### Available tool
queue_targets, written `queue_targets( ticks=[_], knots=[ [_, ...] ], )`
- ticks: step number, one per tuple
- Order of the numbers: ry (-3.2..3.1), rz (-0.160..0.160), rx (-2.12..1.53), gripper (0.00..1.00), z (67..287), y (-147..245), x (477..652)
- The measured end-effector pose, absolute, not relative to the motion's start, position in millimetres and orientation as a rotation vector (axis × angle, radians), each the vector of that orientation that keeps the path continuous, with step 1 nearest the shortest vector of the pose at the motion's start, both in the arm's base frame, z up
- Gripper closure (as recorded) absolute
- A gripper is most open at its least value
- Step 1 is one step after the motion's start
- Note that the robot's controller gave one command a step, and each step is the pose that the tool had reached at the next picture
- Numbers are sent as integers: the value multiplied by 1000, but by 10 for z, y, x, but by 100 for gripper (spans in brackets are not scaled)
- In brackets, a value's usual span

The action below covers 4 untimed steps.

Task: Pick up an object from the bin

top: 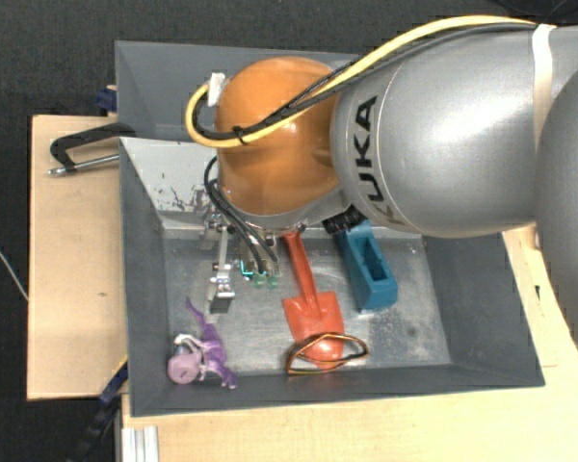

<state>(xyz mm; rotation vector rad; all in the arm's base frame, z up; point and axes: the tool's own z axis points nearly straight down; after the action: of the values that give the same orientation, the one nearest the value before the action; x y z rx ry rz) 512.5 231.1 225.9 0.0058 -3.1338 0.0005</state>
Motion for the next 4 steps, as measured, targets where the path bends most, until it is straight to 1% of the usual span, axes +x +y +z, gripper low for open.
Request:
queue_targets(
  ticks=[1, 2, 3, 4],
  knots=[
    [-3142, -2, 1, 0, 2306, 2296, 5147],
    [-3134, -2, 249, 0, 1805, 2275, 5080],
    [-3024, -1, 851, 0, 1594, 2285, 5000],
    [-2902, -1, 1205, 0, 1368, 2332, 5017]
  ],
)
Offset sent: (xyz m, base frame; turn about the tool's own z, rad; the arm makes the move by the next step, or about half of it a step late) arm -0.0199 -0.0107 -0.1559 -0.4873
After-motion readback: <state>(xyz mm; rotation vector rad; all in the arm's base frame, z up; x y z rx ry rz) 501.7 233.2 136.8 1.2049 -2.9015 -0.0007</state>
